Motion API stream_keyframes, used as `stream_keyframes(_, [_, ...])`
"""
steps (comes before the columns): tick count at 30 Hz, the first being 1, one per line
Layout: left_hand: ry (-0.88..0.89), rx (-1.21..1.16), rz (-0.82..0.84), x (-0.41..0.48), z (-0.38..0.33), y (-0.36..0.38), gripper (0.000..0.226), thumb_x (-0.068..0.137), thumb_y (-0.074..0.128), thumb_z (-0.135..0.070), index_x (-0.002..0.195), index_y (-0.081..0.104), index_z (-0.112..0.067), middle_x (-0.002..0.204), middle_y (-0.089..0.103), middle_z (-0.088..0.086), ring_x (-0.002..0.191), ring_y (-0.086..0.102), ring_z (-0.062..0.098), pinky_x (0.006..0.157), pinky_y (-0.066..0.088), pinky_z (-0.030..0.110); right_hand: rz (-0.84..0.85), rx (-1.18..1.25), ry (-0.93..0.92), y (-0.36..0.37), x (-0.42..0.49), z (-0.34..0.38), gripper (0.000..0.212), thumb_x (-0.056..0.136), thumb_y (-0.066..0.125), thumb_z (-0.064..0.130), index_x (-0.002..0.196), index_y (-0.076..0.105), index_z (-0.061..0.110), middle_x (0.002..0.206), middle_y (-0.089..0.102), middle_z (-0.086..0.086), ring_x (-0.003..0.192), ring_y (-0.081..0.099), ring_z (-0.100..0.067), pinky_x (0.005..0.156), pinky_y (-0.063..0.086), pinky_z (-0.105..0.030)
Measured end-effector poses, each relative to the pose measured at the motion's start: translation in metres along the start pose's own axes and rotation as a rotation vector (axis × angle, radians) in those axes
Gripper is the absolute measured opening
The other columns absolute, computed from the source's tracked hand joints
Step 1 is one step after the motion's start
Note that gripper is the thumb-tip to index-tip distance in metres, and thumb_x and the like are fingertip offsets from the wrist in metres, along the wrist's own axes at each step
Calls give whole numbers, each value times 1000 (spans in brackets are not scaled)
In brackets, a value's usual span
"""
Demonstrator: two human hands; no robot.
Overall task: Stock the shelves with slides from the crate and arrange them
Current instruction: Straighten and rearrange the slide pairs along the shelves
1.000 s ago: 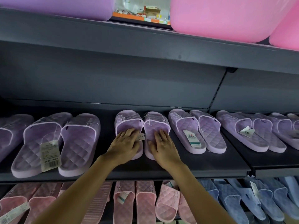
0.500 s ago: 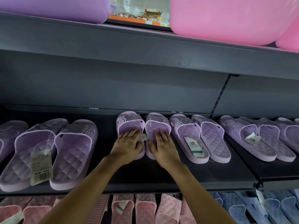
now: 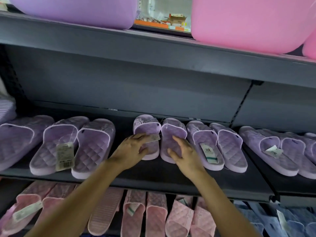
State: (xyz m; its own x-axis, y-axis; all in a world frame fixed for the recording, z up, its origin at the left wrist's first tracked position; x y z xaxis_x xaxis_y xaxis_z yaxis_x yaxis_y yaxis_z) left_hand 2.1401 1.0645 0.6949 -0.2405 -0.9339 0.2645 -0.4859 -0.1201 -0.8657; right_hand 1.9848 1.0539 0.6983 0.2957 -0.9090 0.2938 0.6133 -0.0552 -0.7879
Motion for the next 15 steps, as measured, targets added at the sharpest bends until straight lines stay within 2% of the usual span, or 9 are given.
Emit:
stream_keyframes(3, [-75, 65, -116, -26, 8, -28, 53, 85, 43, -41, 131, 52, -17, 136, 51, 4, 121, 51, 23, 101, 40, 34, -12, -52, -87, -2, -14, 21, 56, 83, 55, 40, 131, 50, 10, 130, 55, -10, 119, 51, -29, 97, 43, -42])
stream_keyframes(5, [-78, 90, -171, -47, 13, -45, 60, 80, 35, -46, 125, 58, -13, 128, 58, 8, 114, 58, 25, 97, 43, 37, -32, -52, -156, 0, -22, 36, 54, 81, 55, 39, 125, 55, 8, 122, 61, -11, 111, 57, -31, 89, 49, -45])
stream_keyframes(7, [-146, 90, -186, -68, 28, -62, 61, 79, 36, -47, 122, 60, -12, 125, 60, 8, 111, 59, 27, 96, 44, 40, -53, -34, -203, 4, -26, 51, 54, 80, 52, 42, 121, 57, 8, 117, 64, -10, 105, 61, -32, 85, 52, -44])
stream_keyframes(10, [-203, 96, -246, -99, 43, -90, 58, 75, 39, -42, 116, 64, -9, 119, 63, 10, 106, 62, 29, 91, 46, 39, -36, -5, -244, 16, -30, 74, 54, 81, 52, 41, 124, 56, 9, 120, 62, -10, 108, 59, -30, 89, 49, -43])
stream_keyframes(14, [-322, 56, -281, -135, 67, -109, 52, 80, 46, -37, 120, 61, -8, 127, 58, 8, 114, 56, 26, 92, 40, 29, 27, 29, -292, 41, -32, 107, 52, 86, 58, 35, 132, 49, 11, 130, 55, -9, 120, 51, -26, 99, 43, -43])
stream_keyframes(15, [-317, 37, -282, -142, 70, -111, 53, 81, 45, -39, 120, 61, -8, 126, 58, 7, 114, 56, 25, 93, 42, 30, 52, 35, -306, 49, -33, 115, 53, 88, 59, 32, 135, 46, 12, 135, 52, -8, 124, 47, -24, 103, 40, -41])
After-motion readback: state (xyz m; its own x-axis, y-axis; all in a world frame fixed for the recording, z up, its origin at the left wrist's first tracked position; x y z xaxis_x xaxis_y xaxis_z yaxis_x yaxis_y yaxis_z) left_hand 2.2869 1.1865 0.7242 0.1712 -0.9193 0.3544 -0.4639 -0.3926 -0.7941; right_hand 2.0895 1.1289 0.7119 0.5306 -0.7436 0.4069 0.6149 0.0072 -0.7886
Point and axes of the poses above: each hand's wrist, its own x-axis towards the middle knuckle, its own y-axis out of the palm, z = x × y, the point moved 10 cm from there along x, towards the middle knuckle
